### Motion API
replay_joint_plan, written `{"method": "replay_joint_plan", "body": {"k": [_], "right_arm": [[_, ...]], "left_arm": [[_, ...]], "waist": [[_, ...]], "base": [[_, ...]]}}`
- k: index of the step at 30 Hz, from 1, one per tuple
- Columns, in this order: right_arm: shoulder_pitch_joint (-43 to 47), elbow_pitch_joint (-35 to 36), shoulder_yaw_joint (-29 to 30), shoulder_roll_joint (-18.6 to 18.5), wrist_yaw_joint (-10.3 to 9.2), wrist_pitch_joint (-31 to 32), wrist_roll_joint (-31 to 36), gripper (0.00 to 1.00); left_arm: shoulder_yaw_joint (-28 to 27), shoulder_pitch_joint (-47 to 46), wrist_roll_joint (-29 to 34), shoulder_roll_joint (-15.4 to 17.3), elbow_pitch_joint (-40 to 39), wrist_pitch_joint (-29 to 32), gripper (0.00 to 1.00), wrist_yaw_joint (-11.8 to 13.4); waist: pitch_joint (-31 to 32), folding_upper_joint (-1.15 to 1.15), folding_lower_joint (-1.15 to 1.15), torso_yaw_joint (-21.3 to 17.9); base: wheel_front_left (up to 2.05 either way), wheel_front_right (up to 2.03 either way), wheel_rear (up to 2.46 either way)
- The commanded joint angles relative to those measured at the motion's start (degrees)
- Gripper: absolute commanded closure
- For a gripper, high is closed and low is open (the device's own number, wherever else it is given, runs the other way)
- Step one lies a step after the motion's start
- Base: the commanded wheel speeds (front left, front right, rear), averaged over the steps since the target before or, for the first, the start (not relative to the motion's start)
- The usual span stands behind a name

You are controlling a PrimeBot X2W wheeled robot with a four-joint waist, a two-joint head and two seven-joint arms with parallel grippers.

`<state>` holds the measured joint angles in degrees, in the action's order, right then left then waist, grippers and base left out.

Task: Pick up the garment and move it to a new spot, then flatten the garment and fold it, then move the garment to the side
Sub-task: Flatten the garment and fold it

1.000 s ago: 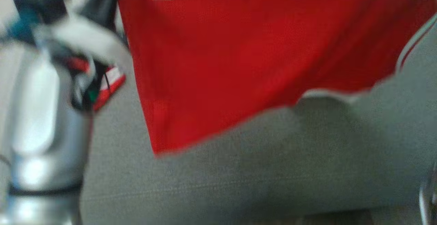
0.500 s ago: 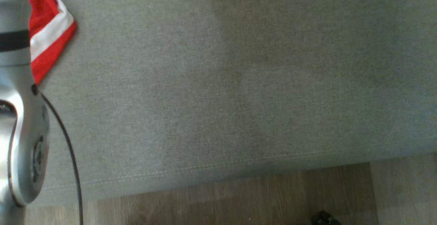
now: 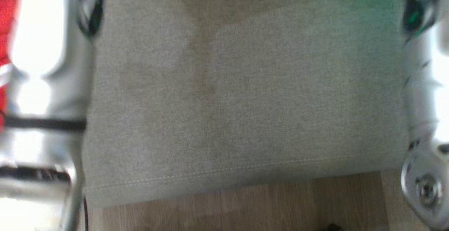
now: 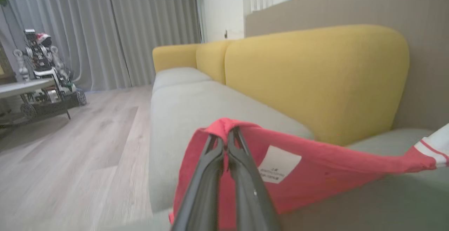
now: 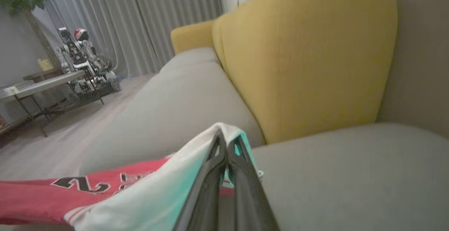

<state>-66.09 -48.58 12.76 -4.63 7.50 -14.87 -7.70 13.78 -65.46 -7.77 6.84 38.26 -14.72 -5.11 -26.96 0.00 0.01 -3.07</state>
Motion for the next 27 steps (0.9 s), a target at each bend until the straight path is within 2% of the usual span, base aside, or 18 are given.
{"method": "replay_joint_plan", "body": {"k": [1, 4, 11, 20, 27], "right_arm": [[-0.8, 1.2, -1.7, 1.1, -0.01, 0.1, -1.5, 1.00], [6.9, -2.8, -6.5, 0.6, -0.01, 3.0, -7.1, 1.00], [16.3, -5.2, -14.2, -2.2, -0.01, 10.9, -13.2, 1.00], [20.9, -9.0, -18.7, -8.3, -0.01, 20.9, -14.9, 1.00], [22.5, -9.9, -24.4, -11.9, -0.01, 34.6, -18.1, 1.00]], "left_arm": [[-0.6, 1.2, 0.6, 2.2, -2.6, -0.3, 1.00, -0.2], [0.0, 11.9, 1.3, 2.6, -3.8, -0.3, 1.00, -0.3], [1.2, 25.7, 1.8, 2.5, -3.4, -0.3, 1.00, -0.7], [4.7, 34.0, 5.5, 3.0, -4.2, -0.3, 1.00, -0.2], [6.8, 38.1, 7.0, 3.7, -3.8, -0.3, 1.00, 0.1]], "waist": [[2.2, 0.00, -0.01, 0.2], [6.0, 0.00, -0.01, 0.1], [12.2, 0.00, -0.01, 0.1], [17.4, 0.00, -0.01, 1.5], [20.9, 0.00, -0.01, 1.9]], "base": [[0.00, 0.00, 0.00], [0.00, 0.00, 0.00], [0.00, 0.00, 0.00], [0.00, 0.00, 0.00], [0.00, 0.00, 0.00]]}}
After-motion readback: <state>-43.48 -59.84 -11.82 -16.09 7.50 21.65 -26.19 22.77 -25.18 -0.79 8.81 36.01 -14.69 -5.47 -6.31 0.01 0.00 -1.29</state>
